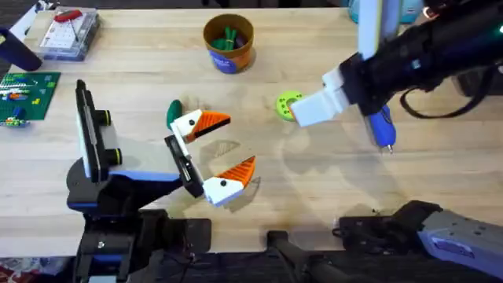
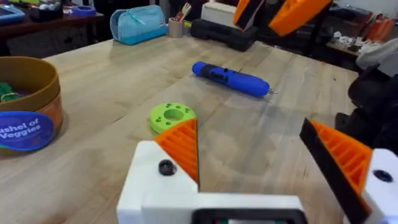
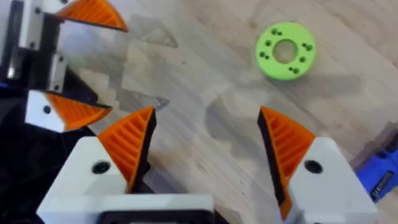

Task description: Pick up the gripper from the table and insert it into the empty holder that is missing its gripper. Then pick up a screw, insert it into the mounting hole, and use the screwdriver to tighten it. Finally, clean up the table by picking up the vegetable and placing it into the bucket.

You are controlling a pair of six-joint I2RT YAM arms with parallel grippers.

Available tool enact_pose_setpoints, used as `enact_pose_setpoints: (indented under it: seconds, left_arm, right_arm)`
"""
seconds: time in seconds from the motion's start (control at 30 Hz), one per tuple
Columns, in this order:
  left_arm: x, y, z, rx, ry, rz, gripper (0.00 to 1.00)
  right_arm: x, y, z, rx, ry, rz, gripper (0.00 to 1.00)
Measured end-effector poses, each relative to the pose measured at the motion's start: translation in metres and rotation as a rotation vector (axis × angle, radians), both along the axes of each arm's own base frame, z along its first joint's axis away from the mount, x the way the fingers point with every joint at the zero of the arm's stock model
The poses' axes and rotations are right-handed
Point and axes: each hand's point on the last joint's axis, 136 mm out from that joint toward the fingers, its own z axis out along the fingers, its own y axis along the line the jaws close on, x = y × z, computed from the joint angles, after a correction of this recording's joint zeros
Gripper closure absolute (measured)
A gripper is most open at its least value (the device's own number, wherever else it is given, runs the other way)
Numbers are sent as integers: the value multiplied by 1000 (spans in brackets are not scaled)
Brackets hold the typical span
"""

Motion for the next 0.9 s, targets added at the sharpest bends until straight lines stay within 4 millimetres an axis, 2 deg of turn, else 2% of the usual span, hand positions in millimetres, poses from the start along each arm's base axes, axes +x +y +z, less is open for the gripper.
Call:
enact_pose_setpoints:
  seconds: [0.2, 0.27, 0.37, 0.47, 0.5, 0.53, 0.77, 0.9]
  left_arm:
    - [0, 0, 0, 0, 1, 0, 13]
    - [0, 0, 0, -2, 3, 0, 83]
    - [0, 0, 0, -3, 6, 0, 361]
    - [0, 0, 0, -3, 5, 0, 816]
    - [0, 0, 0, -2, 4, 0, 930]
    - [0, 0, 0, -1, 3, 0, 977]
    - [0, 0, 0, -1, 3, 0, 989]
    - [0, 0, 0, -1, 2, 0, 990]
  right_arm:
    - [-9, 16, 2, 16, -12, 69, 33]
    - [-10, 16, 2, 16, -12, 73, 33]
    - [-10, 17, 3, 17, -14, 73, 33]
    - [-10, 17, 3, 18, -14, 73, 33]
    - [-10, 17, 3, 17, -14, 73, 33]
    - [-10, 17, 3, 17, -15, 73, 33]
    - [-8, 13, 1, -5, -22, 68, 33]
    - [-7, -7, -8, -105, -14, 2, 33]
